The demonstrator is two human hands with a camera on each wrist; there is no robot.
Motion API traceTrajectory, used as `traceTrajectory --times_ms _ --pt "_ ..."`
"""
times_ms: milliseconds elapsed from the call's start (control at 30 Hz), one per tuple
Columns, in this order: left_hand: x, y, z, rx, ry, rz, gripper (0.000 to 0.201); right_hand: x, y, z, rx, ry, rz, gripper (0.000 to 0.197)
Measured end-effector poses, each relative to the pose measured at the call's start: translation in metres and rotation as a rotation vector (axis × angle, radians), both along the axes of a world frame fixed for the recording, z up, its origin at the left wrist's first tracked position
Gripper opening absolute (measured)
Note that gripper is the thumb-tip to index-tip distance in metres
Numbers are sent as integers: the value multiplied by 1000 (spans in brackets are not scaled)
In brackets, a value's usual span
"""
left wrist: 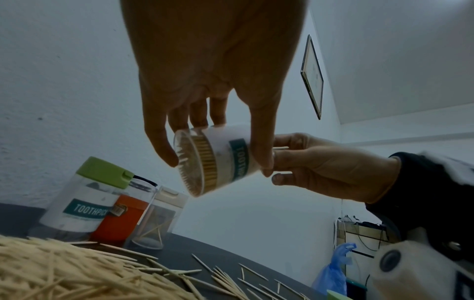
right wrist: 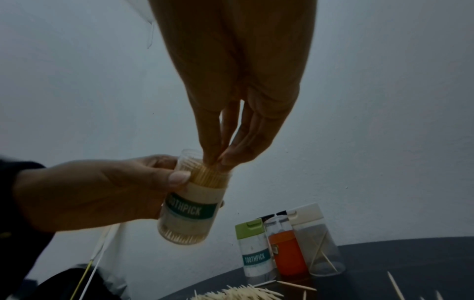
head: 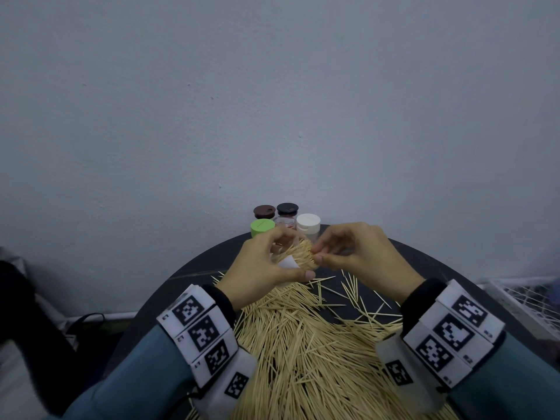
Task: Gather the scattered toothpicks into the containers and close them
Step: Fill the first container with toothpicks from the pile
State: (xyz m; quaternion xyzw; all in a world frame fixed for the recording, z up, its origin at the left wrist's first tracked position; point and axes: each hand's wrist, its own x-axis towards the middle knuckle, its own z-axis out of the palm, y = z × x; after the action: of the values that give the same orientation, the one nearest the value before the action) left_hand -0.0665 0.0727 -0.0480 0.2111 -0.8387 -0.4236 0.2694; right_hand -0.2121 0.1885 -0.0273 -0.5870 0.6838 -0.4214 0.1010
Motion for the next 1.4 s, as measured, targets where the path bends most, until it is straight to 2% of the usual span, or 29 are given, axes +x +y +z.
traceTrajectory --times_ms 167,333,467,667,800,900,967,1067,1133,1400 --pt "-1 5 0 -5 -19 -65 52 -2 -1 -1 -56 21 -52 10" --pt "-1 2 1 31 -20 -54 52 -7 2 3 47 -94 82 4" --pt "-1 0 1 79 -11 -69 53 -7 -1 -2 -29 -64 -3 8" --pt "-1 -9 1 200 41 -59 58 -9 -10 1 -43 -121 17 10" --pt "3 -18 5 284 67 -72 49 -13 -27 1 -71 -213 11 13" --pt "8 -29 9 316 84 -46 50 -16 -48 -9 44 -277 -67 20" --pt "11 -35 11 314 81 -21 60 -15 -63 -19 262 -204 -61 21" --pt "14 -43 13 323 77 -2 65 -7 -81 -31 587 157 -6 30" --pt "17 -47 16 324 75 7 63 1 -93 -35 664 294 25 39" --pt "30 -66 25 302 120 73 58 23 -135 -41 852 484 -11 53"
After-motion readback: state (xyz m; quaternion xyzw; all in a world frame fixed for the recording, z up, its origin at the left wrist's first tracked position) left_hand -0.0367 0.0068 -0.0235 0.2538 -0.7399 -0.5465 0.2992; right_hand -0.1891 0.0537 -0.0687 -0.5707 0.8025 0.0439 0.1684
